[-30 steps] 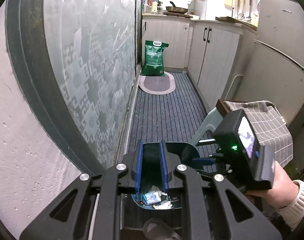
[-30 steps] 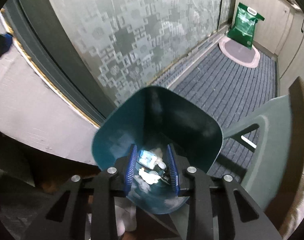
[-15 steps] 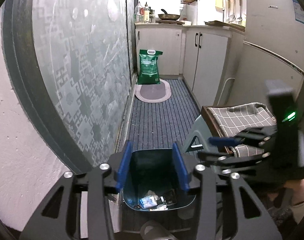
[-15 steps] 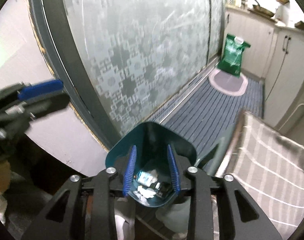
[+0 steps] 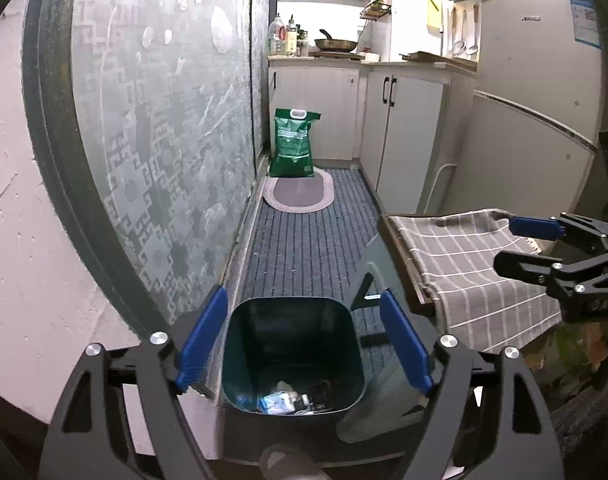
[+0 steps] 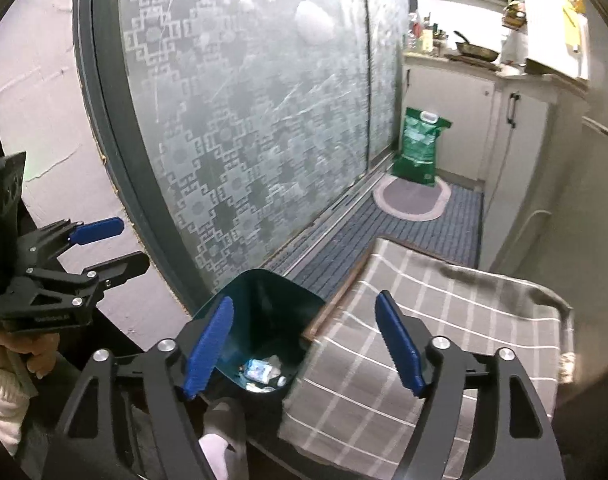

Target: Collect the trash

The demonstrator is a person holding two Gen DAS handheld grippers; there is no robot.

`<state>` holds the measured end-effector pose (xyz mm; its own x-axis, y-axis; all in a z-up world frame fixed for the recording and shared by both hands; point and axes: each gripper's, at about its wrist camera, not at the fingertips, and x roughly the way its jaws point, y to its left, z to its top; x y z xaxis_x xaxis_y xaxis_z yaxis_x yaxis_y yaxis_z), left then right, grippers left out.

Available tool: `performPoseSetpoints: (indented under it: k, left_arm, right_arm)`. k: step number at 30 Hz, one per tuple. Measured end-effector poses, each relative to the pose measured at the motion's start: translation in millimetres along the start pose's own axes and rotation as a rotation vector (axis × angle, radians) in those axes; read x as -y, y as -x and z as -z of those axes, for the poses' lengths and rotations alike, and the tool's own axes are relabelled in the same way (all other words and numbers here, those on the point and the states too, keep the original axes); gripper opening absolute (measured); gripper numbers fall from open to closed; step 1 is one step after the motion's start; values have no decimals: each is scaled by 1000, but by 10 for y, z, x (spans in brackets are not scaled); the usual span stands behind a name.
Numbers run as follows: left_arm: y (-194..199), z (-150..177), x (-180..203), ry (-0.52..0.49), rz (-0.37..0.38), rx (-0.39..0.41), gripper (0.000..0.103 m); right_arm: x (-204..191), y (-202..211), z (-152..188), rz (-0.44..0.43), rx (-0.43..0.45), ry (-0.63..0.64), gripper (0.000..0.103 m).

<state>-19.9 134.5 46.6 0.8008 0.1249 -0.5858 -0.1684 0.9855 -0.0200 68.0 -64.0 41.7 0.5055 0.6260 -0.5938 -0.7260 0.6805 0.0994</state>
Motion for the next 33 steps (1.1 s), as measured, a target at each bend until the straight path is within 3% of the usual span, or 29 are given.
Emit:
performPoseSetpoints:
  k: [7,16,33]
  left_arm:
    - [98,5,222,-15,8,35,98]
    - [84,130,367,14,2,-7,100]
    - [155,232,498,-4,0,0,100]
  right_arm:
    - [164,252,199,32,13,-27,99]
    - [324,468,436,64,4,-60,100]
    - [457,615,601,92,-14,-61,100]
